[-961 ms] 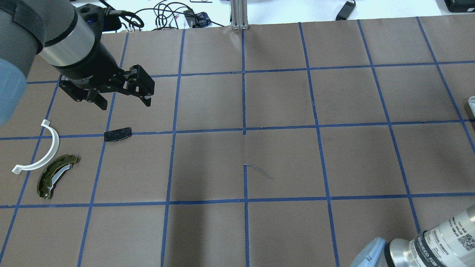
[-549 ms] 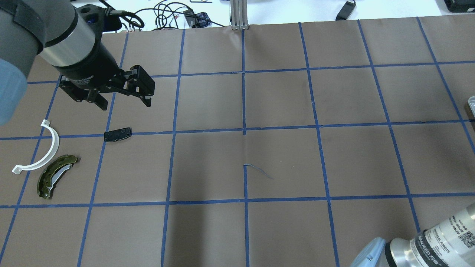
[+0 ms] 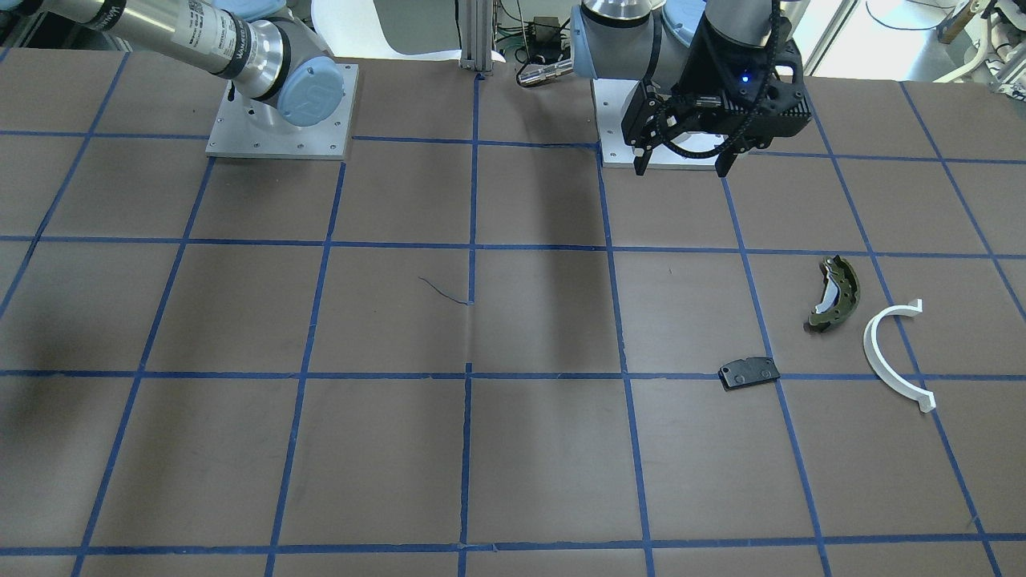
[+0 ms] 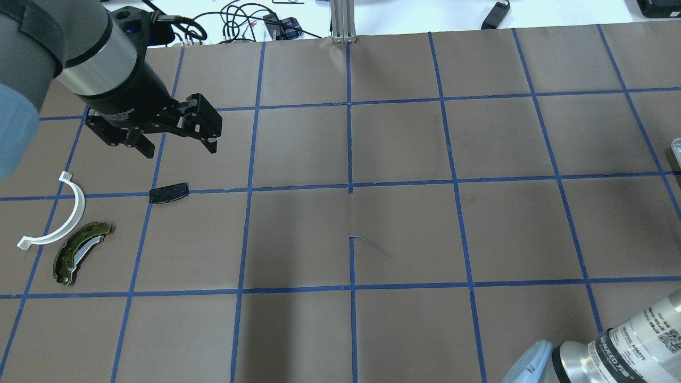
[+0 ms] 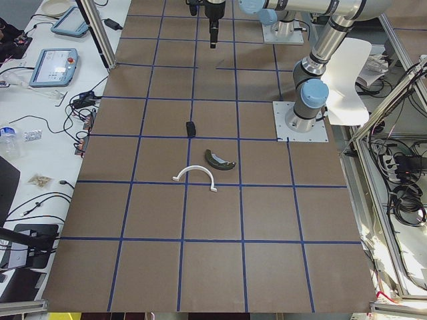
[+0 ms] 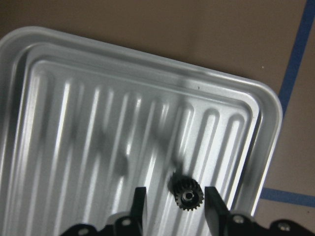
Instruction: Place bearing gear from tray to pile
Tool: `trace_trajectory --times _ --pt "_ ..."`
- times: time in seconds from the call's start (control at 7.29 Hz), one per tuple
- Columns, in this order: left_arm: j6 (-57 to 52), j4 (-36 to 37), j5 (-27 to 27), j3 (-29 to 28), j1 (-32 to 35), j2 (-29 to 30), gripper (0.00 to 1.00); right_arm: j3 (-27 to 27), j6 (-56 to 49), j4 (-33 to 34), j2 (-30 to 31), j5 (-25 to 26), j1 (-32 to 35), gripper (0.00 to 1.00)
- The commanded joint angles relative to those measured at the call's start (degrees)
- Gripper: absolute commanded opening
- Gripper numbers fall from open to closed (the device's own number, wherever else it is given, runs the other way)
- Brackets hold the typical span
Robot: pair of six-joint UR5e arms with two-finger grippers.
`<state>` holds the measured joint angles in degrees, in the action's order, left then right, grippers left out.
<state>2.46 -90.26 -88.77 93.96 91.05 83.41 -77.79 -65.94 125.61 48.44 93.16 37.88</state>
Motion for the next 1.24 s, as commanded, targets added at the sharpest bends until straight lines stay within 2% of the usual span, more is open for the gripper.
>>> trace_trajectory --times 0.0,0.55,0.69,0.96,1.1 --pt "-0.1 0.0 0.0 0.0 0.0 0.0 1.0 0.0 -0.4 2.4 -1.0 0.2 0.0 0.51" --pt "-0.1 0.0 0.0 0.0 0.0 -0.1 1.0 -0.2 -0.4 2.4 -1.3 1.2 -0.1 0.48" --pt "0.0 0.0 0.0 0.0 0.0 -0.1 1.0 -0.3 -0.6 2.0 -1.3 3.9 0.0 0.43" --pt "-0.1 0.0 0.0 0.0 0.0 -0.1 1.0 -0.4 -0.6 1.6 -1.3 4.1 0.0 0.25" --pt "-0.1 0.0 0.0 0.0 0.0 -0.1 1.0 -0.5 -0.6 1.5 -1.2 4.2 0.0 0.09"
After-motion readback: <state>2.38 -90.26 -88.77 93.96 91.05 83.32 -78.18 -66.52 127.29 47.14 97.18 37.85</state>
